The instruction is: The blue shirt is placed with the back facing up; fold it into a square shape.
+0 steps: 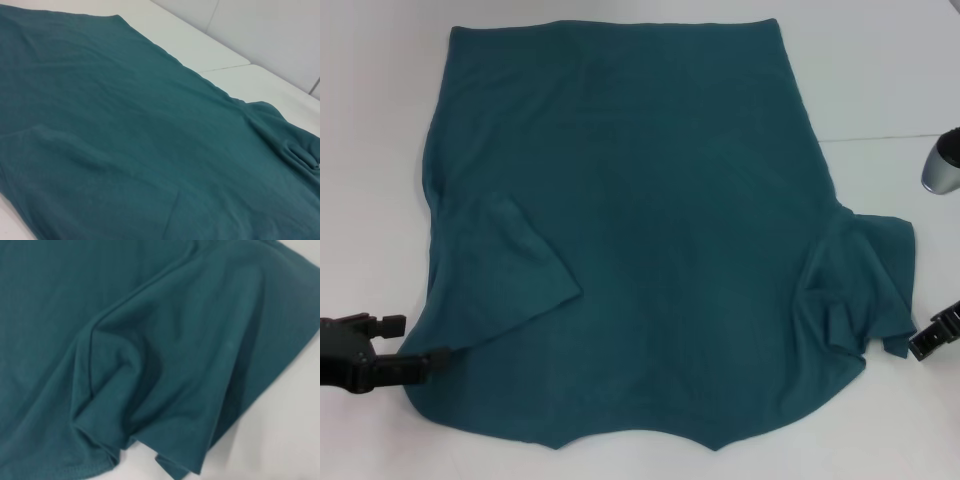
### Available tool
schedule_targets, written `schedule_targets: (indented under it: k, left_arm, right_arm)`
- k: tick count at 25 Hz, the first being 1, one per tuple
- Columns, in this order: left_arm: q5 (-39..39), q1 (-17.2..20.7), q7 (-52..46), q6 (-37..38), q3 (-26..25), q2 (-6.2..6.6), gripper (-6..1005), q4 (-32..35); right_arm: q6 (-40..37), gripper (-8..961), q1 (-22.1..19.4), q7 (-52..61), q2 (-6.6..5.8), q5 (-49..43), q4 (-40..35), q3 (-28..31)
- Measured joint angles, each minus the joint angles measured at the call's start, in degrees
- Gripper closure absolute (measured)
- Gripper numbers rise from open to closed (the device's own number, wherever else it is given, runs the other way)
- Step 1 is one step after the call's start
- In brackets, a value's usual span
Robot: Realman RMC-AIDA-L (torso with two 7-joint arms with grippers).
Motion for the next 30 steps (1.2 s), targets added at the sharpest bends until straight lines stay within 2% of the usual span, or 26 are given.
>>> schedule_targets:
  k: [10,19,30]
  left_arm:
    - [0.1,0.1,-0.1,-1.7,1.8,-0.17,65,-0.1]
    - [0.2,0.1,0.0,-2.5,2.0,-0.14,65,-0.1]
    - [0.2,0.4,0.0,-2.7,1.9,0.05,66,-0.5]
  right_arm:
    - [3.8,70,2.2,0.0,0.48,0.1,4.5,-1.1]
    - [5.6,70,3.4,0.6,0.54,0.1,4.8,-1.5]
    - [1.5,69,4.1,0.3,0.35,0.1,4.3,-1.8]
